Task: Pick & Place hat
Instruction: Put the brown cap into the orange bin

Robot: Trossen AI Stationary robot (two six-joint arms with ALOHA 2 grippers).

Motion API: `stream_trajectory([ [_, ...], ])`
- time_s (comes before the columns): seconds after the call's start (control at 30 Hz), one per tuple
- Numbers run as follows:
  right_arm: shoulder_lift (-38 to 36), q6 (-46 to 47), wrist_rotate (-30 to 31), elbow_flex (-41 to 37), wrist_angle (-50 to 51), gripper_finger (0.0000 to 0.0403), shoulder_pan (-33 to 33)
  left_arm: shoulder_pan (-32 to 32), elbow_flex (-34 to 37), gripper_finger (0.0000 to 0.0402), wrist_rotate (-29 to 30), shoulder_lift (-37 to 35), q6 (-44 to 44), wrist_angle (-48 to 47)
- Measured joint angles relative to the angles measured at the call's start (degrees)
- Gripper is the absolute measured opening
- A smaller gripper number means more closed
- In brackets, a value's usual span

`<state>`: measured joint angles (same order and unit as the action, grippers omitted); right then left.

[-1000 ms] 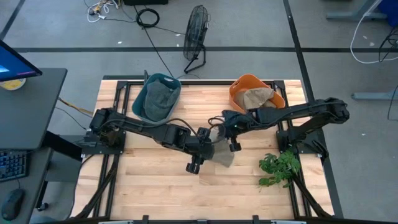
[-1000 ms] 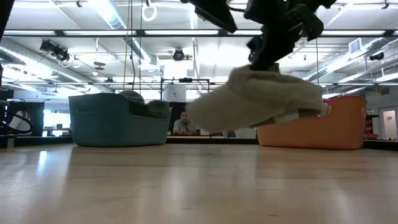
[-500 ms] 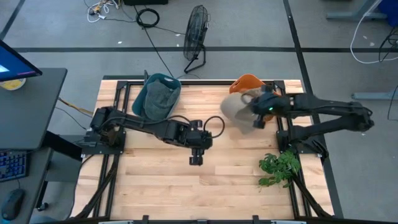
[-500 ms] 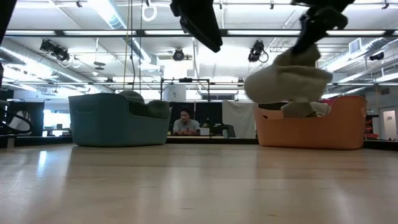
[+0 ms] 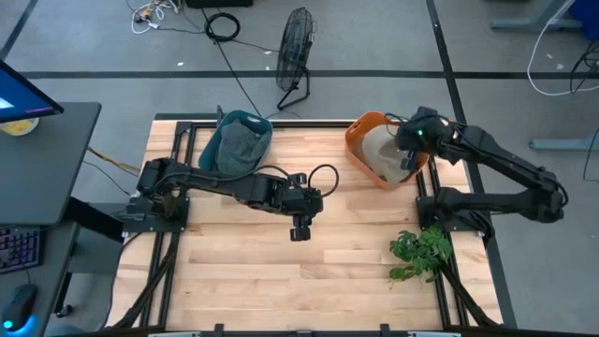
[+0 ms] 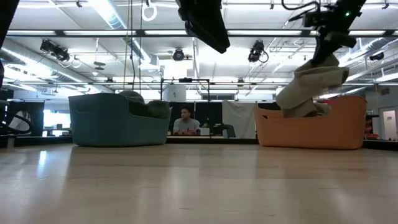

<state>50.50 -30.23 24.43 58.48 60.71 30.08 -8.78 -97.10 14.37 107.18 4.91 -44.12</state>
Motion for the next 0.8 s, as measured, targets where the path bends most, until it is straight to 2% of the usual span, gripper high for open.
stream_trajectory([
  [0.2,2.6,-11.0,-0.7,-0.8,-3.8,0.0006,7.6,0.0,0.0,0.0165,0.0,0.0,0.0,-0.2],
  [0.33,5.0,-14.2,-7.4,-2.8,-4.9,0.0006,10.4,0.0,0.0,0.0165,0.0,0.0,0.0,-0.2],
  [0.4,6.1,-14.2,-8.3,-4.7,-6.6,0.0006,11.2,0.0,0.0,0.0165,0.0,0.0,0.0,-0.2],
  [0.6,7.8,-16.1,-3.0,-13.7,-15.8,0.0007,13.2,0.0,0.0,0.0165,0.0,0.0,-0.1,-0.3],
  [0.8,8.0,-13.1,-2.1,-18.1,-17.5,0.0029,13.6,0.0,0.0,0.0165,0.0,0.0,-0.2,-0.3],
])
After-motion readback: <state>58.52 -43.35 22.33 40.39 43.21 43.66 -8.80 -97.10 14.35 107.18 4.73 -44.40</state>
